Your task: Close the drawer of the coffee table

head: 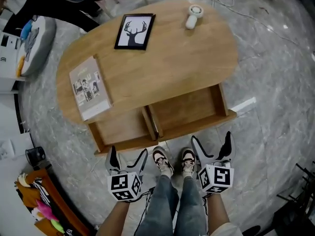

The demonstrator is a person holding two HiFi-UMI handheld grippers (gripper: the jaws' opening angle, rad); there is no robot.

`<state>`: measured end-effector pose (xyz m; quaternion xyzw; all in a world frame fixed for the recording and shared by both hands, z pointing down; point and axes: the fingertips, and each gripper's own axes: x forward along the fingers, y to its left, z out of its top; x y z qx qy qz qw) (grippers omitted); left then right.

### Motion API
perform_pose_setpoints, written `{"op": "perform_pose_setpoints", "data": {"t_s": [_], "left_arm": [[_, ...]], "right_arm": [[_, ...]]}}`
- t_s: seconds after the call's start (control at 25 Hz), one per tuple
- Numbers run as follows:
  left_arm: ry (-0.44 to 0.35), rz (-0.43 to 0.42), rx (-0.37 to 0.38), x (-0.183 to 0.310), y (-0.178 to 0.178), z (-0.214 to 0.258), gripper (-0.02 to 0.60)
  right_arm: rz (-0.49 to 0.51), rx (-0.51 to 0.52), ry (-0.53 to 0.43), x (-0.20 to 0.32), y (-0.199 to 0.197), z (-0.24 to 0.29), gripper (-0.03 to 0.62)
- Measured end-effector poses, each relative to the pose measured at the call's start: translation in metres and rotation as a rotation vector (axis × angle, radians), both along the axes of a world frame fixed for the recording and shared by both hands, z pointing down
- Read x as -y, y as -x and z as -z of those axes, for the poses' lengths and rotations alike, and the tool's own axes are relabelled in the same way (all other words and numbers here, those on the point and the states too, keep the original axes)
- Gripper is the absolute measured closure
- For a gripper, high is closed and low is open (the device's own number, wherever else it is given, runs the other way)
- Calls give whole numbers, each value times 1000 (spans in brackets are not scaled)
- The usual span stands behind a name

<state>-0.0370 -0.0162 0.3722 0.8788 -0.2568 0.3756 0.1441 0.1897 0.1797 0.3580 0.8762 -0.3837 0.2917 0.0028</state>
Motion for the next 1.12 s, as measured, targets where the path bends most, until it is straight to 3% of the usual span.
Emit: {"op": "perform_pose_setpoints", "data": {"t_s": [0.36, 0.84, 1.12], "left_arm": [[15, -144, 100, -30, 17, -82, 41], [36, -185, 179, -39, 24, -103, 41], [38, -205, 208, -44, 20, -112, 41]], "right_arm": [[92, -5, 7, -21, 30, -116, 6], [265, -78, 45, -10, 51, -192, 6], [289, -85, 46, 1, 46, -215, 6]]}}
